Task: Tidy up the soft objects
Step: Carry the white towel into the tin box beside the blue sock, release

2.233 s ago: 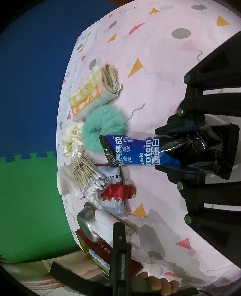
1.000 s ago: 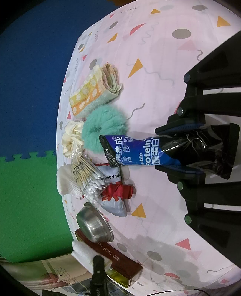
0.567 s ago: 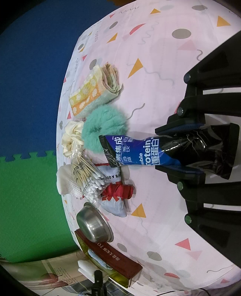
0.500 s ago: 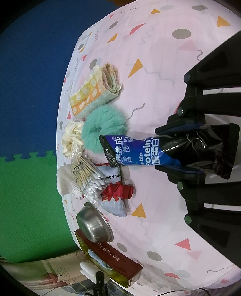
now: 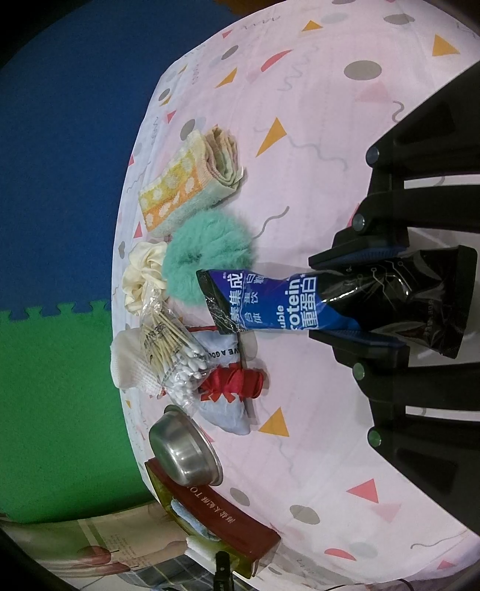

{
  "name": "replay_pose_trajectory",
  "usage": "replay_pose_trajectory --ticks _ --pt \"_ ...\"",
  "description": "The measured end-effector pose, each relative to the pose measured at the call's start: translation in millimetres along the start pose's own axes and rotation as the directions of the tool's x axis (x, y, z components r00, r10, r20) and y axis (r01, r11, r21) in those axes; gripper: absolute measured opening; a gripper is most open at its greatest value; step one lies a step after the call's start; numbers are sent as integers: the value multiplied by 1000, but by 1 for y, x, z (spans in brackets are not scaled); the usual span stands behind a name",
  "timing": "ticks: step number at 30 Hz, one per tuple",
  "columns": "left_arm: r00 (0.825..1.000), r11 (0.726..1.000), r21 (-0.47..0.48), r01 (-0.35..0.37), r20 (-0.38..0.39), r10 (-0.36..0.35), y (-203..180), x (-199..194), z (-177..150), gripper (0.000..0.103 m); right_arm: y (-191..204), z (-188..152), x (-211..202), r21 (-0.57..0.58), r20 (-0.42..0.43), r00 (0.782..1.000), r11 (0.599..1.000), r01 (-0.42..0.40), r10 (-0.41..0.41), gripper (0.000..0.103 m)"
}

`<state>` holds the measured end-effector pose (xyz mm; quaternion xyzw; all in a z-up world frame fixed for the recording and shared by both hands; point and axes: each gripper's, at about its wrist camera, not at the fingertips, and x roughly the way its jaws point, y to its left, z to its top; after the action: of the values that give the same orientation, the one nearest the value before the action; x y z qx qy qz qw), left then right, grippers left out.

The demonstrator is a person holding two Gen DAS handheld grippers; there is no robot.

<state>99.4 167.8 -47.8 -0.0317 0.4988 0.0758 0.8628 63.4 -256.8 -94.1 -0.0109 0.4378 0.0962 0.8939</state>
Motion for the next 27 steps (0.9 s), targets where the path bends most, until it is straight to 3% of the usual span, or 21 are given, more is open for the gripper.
replay_pose_trajectory --ticks 18,27 --pt "1000 999 -31 -10 -24 9 15 15 -9 44 1 0 0 -10 -1 1000 1000 8 -8 32" --pt "1000 999 -48 1 21 0 18 3 -7 61 2 0 0 -14 -1 1000 1000 15 -15 32"
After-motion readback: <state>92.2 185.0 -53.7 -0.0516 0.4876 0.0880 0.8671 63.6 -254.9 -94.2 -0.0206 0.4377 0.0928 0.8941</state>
